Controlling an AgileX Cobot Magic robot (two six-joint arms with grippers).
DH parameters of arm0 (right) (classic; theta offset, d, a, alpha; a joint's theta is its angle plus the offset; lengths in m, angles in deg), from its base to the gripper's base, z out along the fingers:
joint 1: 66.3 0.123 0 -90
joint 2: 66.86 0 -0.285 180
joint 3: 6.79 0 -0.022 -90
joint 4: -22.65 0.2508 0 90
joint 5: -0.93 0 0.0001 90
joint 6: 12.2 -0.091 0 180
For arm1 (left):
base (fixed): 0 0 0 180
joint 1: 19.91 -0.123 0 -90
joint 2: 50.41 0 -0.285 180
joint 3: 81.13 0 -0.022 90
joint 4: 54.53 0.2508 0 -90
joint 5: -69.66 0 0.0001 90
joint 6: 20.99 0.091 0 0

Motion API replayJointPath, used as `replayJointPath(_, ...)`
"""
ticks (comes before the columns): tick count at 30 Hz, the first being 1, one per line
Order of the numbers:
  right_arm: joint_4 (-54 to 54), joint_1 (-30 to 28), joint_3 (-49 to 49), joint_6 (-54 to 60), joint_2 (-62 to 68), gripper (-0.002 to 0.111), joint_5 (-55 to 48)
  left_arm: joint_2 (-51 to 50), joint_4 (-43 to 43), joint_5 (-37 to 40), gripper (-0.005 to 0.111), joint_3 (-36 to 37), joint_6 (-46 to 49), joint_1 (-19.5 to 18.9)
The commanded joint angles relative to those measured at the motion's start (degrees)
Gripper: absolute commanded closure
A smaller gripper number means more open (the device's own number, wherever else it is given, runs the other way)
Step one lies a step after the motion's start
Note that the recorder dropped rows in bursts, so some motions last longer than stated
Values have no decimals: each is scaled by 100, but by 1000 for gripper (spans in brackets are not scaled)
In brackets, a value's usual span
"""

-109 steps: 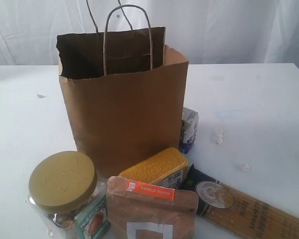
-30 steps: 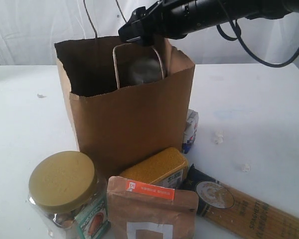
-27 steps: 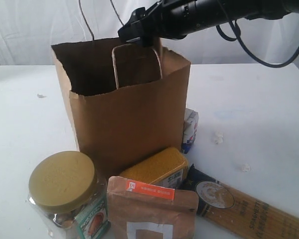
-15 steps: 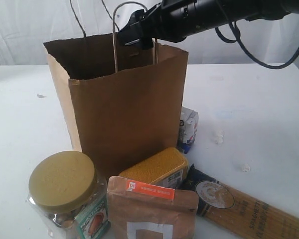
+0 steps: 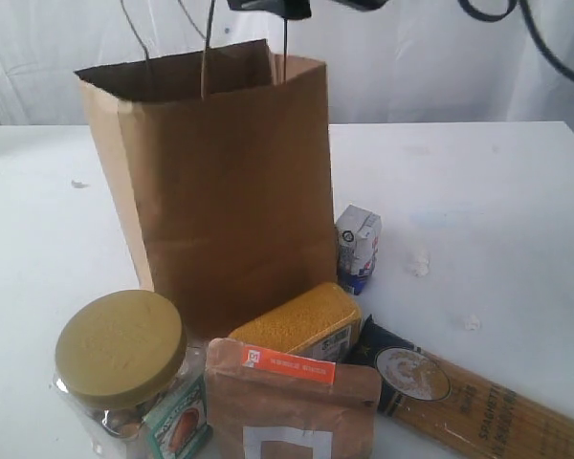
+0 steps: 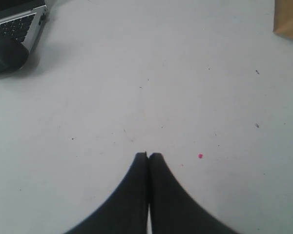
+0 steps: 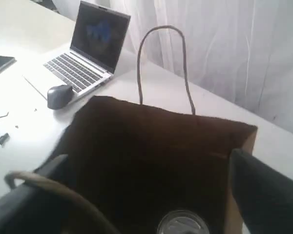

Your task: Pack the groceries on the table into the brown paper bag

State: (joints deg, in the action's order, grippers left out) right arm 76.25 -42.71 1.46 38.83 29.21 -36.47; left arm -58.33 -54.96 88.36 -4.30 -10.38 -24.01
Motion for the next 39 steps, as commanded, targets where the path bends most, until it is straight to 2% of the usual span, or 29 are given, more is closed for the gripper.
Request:
replayJointPath(1,-40,2,39,-24,-623,29,-209,13,-35,88,107,39,-5,27)
replayJointPath(4,-666,2,39,-24,-944,29,-669,13,-35,88,107,39,-5,27)
replayJointPath(6,-1452,2,39,-98,-1117,29,-978,13,-35,88,107,39,-5,27)
replayJointPath(10,-3797,2,39,-1589,-1290,37,-1544,13,-35,88,107,39,-5,27)
replayJointPath(13,-5605,2,-12,-2889,-1305,50,-1913,13,-35,88,107,39,-5,27)
replayJointPath(16,-7364,-31,-232,-4147,-1305,67,-1912,13,-35,88,107,39,-5,27)
replayJointPath(20,-8445,-31,-723,-5152,-1274,90,-1840,13,-35,88,107,39,-5,27)
replayJointPath(24,-8936,-156,-1374,-5754,-1228,108,-1475,13,-35,88,107,39,-5,27)
replayJointPath(26,-9002,-408,-1622,-6240,-1124,108,-1276,13,-35,88,107,39,-5,27)
replayJointPath(28,-8861,-955,-1964,-6802,-854,108,-1254,13,-35,88,107,39,-5,27)
replayJointPath(29,-8439,-1290,-2210,-6829,-654,108,-1230,13,-35,88,107,39,-5,27)
replayJointPath(31,-7475,-1583,-2542,-6572,-402,108,-1192,13,-35,88,107,39,-5,27)
replayJointPath(35,-6813,-1622,-3382,-6215,-315,108,-933,13,-35,88,107,39,-5,27)
replayJointPath(39,-6344,-1622,-4383,-6215,-1173,108,-11,13,-35,88,107,39,-5,27)
